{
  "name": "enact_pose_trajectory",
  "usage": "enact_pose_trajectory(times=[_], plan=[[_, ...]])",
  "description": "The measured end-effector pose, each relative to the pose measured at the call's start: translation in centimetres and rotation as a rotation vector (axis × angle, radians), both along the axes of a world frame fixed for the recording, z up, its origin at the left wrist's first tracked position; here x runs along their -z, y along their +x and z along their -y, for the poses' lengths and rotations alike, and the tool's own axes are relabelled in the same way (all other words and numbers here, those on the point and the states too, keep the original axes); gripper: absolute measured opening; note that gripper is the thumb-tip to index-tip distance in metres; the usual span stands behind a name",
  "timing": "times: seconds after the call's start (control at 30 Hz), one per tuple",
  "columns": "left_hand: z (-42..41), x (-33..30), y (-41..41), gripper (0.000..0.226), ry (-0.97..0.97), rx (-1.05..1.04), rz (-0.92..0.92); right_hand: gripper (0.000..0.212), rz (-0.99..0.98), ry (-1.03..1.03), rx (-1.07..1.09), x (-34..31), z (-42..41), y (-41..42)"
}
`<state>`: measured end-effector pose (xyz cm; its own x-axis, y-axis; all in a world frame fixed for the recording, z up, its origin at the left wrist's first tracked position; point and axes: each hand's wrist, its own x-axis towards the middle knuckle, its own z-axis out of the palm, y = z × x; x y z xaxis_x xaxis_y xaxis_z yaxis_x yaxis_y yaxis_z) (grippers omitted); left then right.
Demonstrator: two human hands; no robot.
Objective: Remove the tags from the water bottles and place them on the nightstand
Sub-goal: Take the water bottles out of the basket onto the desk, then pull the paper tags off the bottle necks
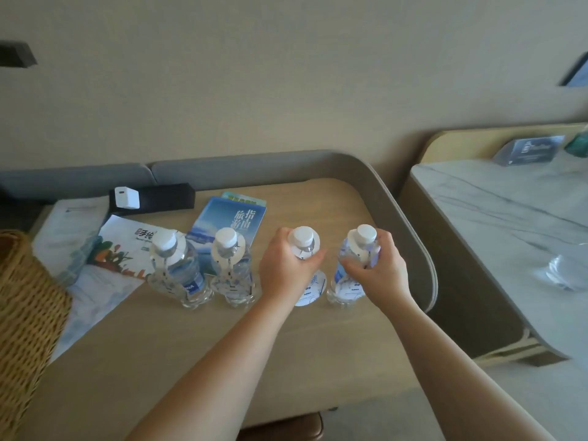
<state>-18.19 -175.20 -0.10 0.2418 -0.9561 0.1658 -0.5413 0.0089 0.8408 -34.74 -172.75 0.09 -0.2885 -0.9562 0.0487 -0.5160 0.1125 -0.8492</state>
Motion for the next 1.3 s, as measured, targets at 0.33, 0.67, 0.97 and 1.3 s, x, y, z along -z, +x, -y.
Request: enact_pose_trajectory(times=[0.33, 0.67, 0.97, 1.3], plan=[[-0.3, 0.7, -0.1, 0.051, 0.017, 0.008, -0.028, 0.078, 0.014, 0.058, -0.143, -0.5, 0.3, -1.0], [-0.5, 1.0, -0.4, 0.053, 0.001, -0.012, 0.009, 0.067, 0.001, 0.213, 0.061, 0.6, -2.7, -1.6], [-0.4, 0.9, -0.4, 0.051, -0.003, -0.011, 0.036, 0.004, 0.548, 0.110, -0.109, 0.1, -3.8, -3.5], [-0.3, 1.2, -0.3, 0.050, -0.014, 0.002, 0.053, 0.007, 0.608, -0.116, -0.196, -3.1, -3.7, -4.0]])
